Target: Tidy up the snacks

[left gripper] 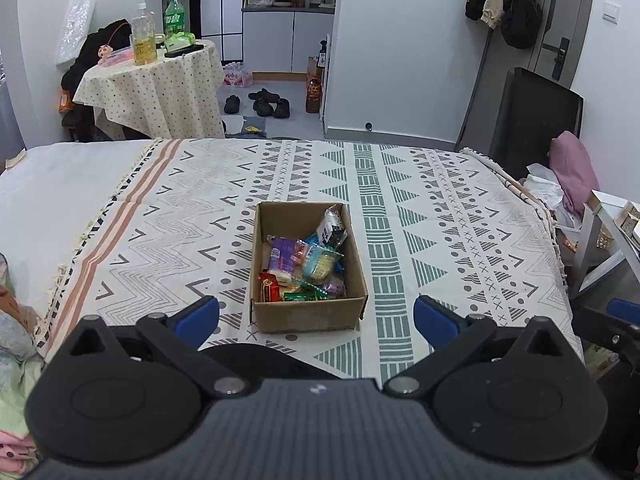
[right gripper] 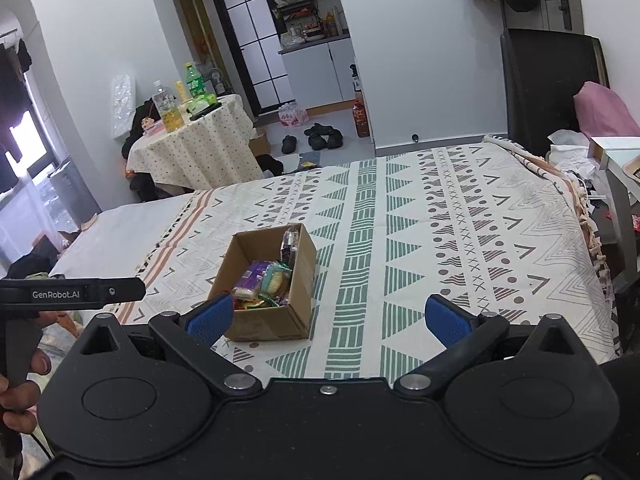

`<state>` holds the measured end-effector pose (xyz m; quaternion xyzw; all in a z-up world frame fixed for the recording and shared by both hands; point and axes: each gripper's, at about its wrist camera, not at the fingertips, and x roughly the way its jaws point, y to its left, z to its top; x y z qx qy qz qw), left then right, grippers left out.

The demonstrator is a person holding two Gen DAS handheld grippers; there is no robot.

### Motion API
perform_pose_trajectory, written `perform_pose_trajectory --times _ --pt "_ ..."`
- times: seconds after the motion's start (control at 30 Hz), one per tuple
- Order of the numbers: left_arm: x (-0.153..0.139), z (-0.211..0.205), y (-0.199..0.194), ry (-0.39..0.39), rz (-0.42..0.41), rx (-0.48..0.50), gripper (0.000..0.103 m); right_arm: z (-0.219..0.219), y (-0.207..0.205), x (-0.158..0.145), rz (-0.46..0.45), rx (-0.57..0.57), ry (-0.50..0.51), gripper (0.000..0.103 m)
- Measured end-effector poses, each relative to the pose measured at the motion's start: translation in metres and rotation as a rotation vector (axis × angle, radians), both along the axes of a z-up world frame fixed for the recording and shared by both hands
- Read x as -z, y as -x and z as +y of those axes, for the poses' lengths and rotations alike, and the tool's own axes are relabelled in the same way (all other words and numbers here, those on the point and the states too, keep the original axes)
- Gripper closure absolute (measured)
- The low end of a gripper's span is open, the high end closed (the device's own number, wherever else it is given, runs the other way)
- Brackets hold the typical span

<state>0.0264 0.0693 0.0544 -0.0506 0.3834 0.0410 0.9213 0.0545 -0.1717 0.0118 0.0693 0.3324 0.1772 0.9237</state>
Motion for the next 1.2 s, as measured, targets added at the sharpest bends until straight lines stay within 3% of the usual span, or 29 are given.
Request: perform_pose_trajectory --times 1.2 --pt "-0.009 0.000 0.026 -0.020 -0.048 -0.017 0.000 0.006 0.013 -0.005 -0.014 -0.015 0.004 0.000"
